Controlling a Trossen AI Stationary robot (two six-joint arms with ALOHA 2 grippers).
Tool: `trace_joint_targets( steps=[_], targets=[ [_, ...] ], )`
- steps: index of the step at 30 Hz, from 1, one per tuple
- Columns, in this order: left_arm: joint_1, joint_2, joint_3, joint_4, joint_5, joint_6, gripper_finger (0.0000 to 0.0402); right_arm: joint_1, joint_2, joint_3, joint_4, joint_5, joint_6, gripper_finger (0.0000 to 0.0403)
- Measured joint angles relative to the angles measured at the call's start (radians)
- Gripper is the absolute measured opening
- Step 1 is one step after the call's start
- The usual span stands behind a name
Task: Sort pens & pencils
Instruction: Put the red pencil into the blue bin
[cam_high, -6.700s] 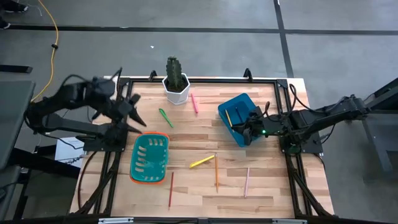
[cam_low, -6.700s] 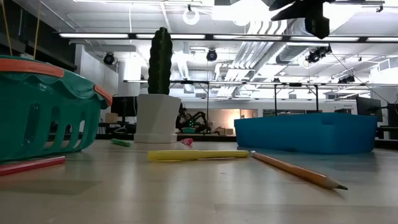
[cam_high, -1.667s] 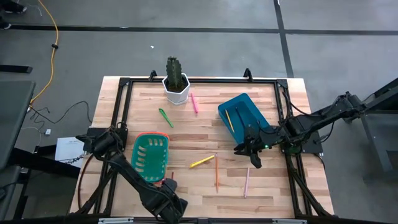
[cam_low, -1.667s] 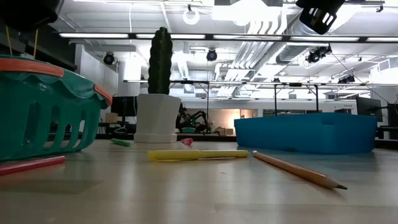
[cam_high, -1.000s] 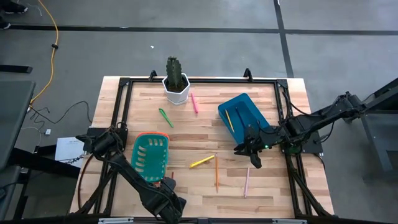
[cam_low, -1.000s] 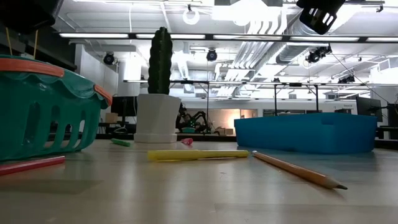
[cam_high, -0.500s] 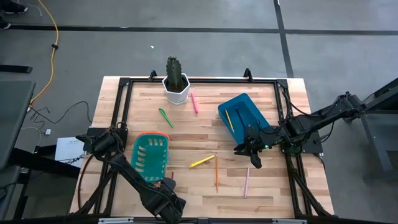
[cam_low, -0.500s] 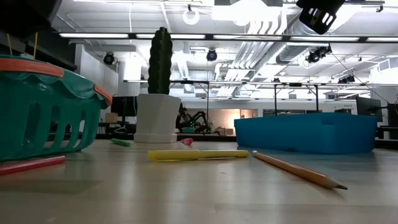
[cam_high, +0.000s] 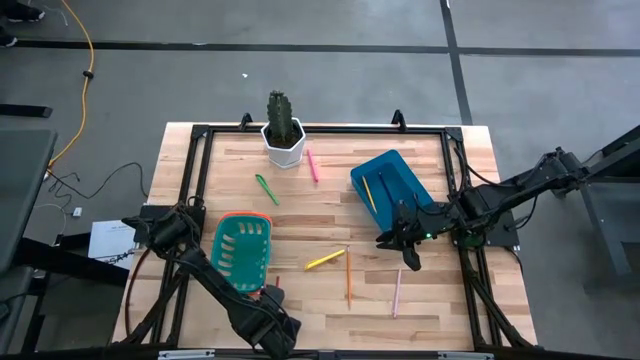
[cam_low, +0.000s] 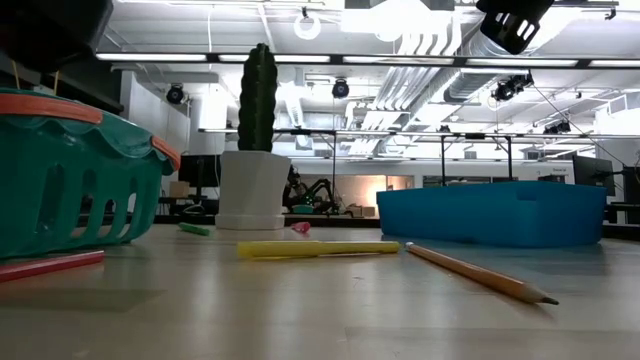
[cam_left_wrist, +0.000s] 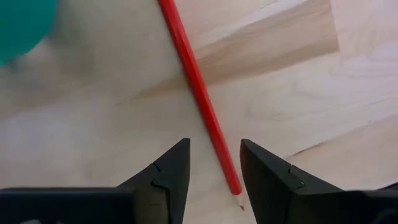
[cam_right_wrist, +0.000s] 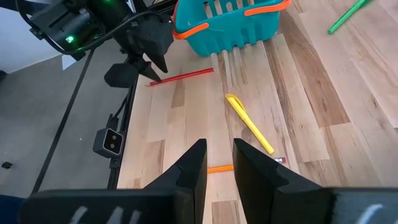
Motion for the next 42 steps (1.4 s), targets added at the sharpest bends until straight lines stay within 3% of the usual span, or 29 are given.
trace_joint_targets(
  steps=[42],
  targets=[
    [0.000, 0.000, 0.000, -0.003, 0.021, 0.017, 0.0129, 0.000, 0.000, 0.000, -0.002, 0.000, -0.021, 0.0069]
  ],
)
